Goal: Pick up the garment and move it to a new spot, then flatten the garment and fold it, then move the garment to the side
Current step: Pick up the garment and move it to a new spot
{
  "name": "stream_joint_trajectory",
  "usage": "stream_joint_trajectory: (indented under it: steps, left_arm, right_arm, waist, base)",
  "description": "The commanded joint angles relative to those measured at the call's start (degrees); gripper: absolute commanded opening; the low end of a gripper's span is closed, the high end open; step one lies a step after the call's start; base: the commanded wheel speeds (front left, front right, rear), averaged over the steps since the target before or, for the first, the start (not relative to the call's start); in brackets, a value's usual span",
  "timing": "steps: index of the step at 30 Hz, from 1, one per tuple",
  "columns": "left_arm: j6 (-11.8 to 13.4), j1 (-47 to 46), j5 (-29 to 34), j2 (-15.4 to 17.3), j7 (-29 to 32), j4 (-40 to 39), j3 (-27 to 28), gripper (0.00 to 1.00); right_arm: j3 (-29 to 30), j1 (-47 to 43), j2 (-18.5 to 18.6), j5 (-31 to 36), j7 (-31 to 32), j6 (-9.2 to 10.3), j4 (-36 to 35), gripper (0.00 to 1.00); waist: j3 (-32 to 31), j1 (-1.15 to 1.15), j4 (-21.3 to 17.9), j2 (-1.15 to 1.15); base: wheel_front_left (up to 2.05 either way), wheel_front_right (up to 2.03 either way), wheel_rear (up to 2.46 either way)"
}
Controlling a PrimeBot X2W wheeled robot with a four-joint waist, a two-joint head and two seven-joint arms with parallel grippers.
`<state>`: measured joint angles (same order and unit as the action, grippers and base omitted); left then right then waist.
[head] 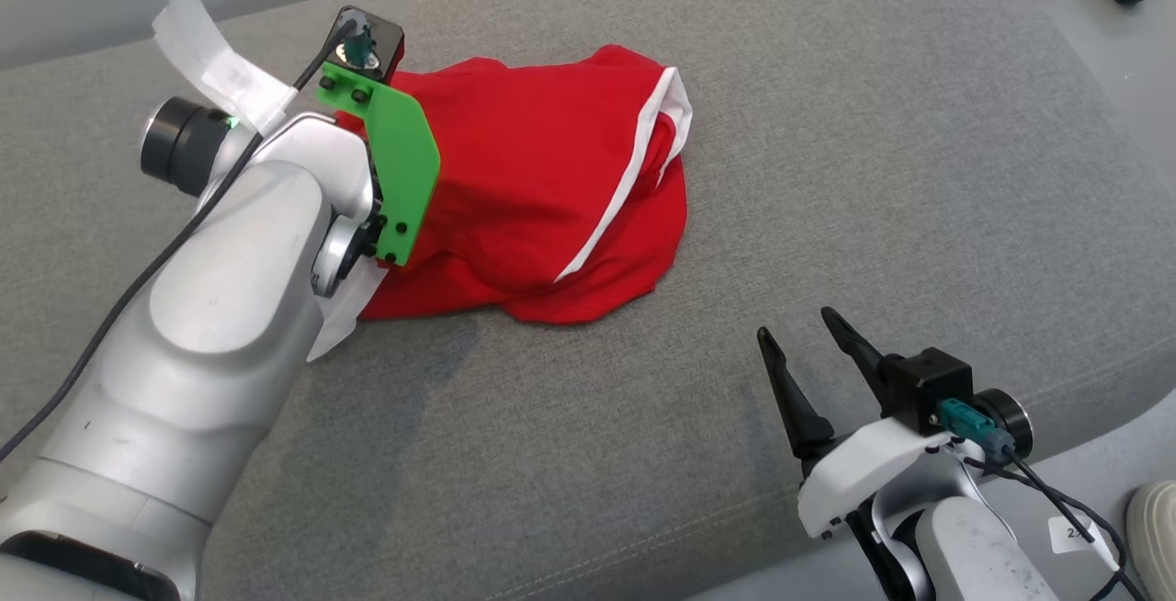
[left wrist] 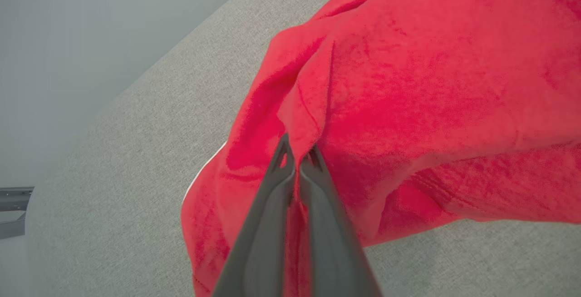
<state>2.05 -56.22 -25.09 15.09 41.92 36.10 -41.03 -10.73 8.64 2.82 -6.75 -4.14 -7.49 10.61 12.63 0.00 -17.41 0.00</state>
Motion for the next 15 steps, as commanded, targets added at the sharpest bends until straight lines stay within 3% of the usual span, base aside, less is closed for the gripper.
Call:
stream_joint_trajectory:
  steps: [1, 7, 15]
  left_arm:
    - [0.52, -1.48, 0.06, -0.19, -1.49, -0.41, 0.53, 0.0]
    - [2.4, -3.45, -0.27, -0.36, -10.16, -1.97, 3.5, 0.0]
    - [3.32, -5.3, -1.08, 3.39, -16.46, -3.1, 7.2, 0.0]
  right_arm:
    - [-0.03, 0.27, 0.11, 0.04, -0.14, -0.01, 0.19, 1.0]
    - [0.16, -1.18, 0.1, 1.11, 0.71, -0.01, 0.39, 1.0]
    - [1.06, -2.67, 0.11, 1.77, 2.01, -0.01, -0.93, 1.0]
  waist:
    - [-1.09, 0.0, 0.99, 0.0]
    - [-3.59, 0.0, 3.0, 0.0]
    - [-5.66, 0.0, 6.33, 0.0]
  base:
    - [0.0, 0.0, 0.0]
    - [0.0, 0.0, 0.0]
    - [0.0, 0.0, 0.0]
